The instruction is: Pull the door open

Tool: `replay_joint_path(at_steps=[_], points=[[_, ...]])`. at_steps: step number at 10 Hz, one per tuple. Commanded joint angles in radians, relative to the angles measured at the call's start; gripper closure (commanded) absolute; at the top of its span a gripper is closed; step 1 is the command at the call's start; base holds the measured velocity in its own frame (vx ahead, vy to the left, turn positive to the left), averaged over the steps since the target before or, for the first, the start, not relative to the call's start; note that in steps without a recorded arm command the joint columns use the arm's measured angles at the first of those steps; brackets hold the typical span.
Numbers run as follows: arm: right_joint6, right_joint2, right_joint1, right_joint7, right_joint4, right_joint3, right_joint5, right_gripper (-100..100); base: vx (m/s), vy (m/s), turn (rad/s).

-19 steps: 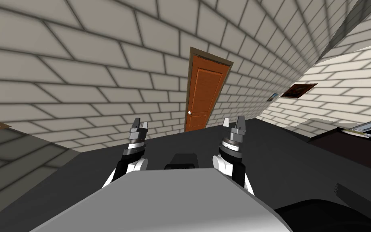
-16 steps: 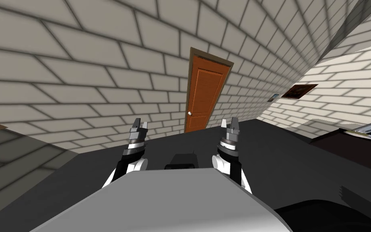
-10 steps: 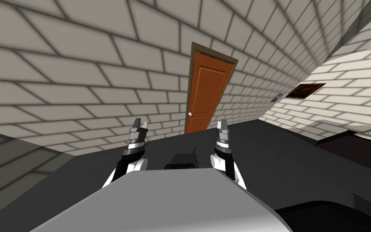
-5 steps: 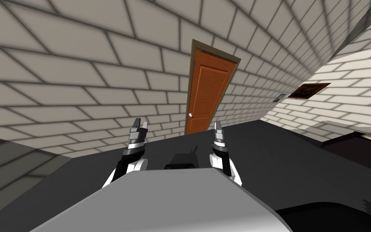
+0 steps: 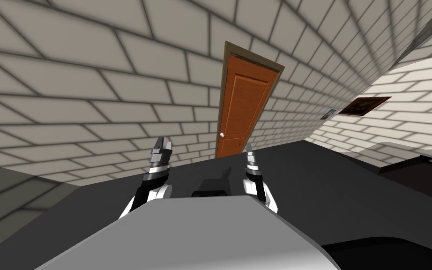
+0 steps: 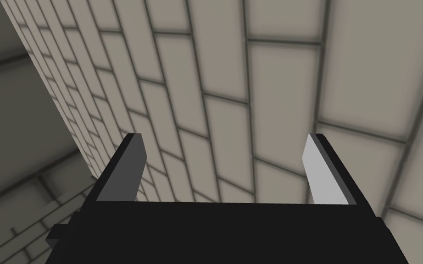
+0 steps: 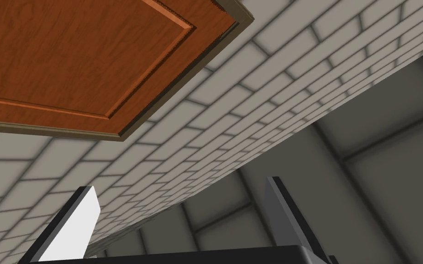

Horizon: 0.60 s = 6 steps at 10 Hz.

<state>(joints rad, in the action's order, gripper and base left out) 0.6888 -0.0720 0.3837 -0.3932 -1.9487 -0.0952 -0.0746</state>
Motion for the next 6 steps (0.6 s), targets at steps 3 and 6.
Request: replay_joint_path(at_steps=[3, 6], points=[[0.019, -0.009, -0.022, -0.044, 0.074, -0.002, -0.023, -100, 0.080, -0.001, 0.007], [0.035, -0.020, -0.051, -0.093, 0.160, -0.007, -0.049, -100, 0.084, -0.003, 0.009]])
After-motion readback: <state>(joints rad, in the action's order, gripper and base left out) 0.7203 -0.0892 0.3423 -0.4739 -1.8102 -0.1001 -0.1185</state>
